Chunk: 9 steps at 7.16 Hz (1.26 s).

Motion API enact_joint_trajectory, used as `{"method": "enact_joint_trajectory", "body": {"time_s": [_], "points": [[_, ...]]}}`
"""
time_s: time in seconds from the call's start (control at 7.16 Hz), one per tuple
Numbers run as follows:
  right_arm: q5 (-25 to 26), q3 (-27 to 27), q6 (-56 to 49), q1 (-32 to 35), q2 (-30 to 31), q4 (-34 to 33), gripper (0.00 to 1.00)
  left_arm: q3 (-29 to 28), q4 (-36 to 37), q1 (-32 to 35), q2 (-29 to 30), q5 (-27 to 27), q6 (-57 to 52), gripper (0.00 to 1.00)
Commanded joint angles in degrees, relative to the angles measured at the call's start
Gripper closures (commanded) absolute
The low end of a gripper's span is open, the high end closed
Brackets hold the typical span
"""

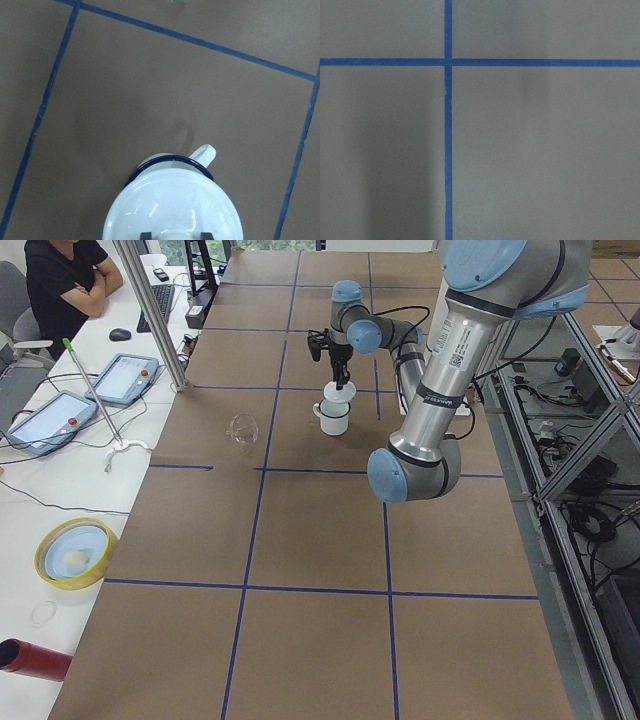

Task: Remove funnel from cup
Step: 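Lower the lid onto the mug opening and press it in place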

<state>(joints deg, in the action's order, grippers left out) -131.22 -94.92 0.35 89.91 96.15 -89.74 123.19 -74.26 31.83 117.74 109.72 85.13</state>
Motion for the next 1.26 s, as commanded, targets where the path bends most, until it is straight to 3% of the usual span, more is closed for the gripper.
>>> {"method": "enact_joint_trajectory", "body": {"time_s": [0.0,0.28,1.12], "points": [[0.0,0.0,0.0,0.0,0.0,0.0,0.0,-1.4,-0.4,-0.9,0.4,-1.7,0.2,1.0],[0.0,0.0,0.0,0.0,0.0,0.0,0.0,-6.3,-5.6,-0.9,0.7,-2.0,0.1,1.0],[0.0,0.0,0.0,0.0,0.0,0.0,0.0,-5.5,-6.0,-0.3,-0.2,-2.1,-0.3,1.0]]}}
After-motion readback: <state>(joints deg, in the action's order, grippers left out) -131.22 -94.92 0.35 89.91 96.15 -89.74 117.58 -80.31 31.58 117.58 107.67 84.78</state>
